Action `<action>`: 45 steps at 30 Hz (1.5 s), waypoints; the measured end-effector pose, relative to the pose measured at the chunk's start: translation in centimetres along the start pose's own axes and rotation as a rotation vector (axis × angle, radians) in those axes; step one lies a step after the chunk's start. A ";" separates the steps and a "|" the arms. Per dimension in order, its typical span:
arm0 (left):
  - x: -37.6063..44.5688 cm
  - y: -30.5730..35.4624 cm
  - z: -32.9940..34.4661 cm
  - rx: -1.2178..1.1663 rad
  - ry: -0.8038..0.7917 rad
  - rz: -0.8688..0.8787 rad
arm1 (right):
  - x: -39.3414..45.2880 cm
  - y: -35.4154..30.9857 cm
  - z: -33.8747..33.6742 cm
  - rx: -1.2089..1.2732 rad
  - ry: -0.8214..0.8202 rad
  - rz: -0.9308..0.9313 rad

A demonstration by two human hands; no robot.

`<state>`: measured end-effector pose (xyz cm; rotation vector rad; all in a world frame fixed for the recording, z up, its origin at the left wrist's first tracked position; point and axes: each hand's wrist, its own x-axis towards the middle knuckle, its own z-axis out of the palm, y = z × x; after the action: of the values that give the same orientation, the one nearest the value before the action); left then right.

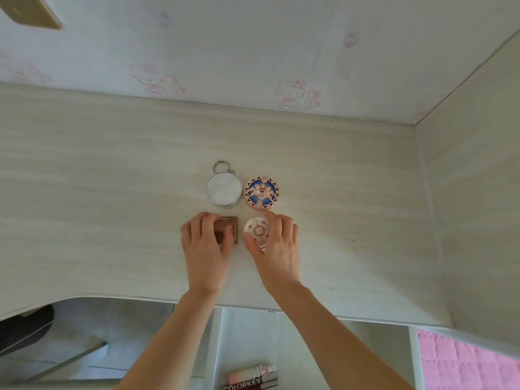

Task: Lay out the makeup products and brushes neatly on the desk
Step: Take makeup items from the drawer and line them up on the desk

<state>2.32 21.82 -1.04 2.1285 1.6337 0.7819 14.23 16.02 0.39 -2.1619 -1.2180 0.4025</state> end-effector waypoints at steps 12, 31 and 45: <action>-0.8 -0.5 -0.1 0.035 -0.108 0.158 | -0.2 -0.1 -0.1 0.028 -0.028 -0.029; -6.8 0.7 -5.0 0.002 -0.204 0.303 | -7.8 0.3 -5.3 -0.081 -0.122 0.014; -20.5 -0.3 -4.6 0.020 -0.652 0.308 | -22.2 8.6 -6.3 -0.140 -0.273 -0.144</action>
<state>-4.51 2.02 -2.02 2.3358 0.9926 0.1038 11.54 -8.37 -1.18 -2.1692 -1.5844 0.5797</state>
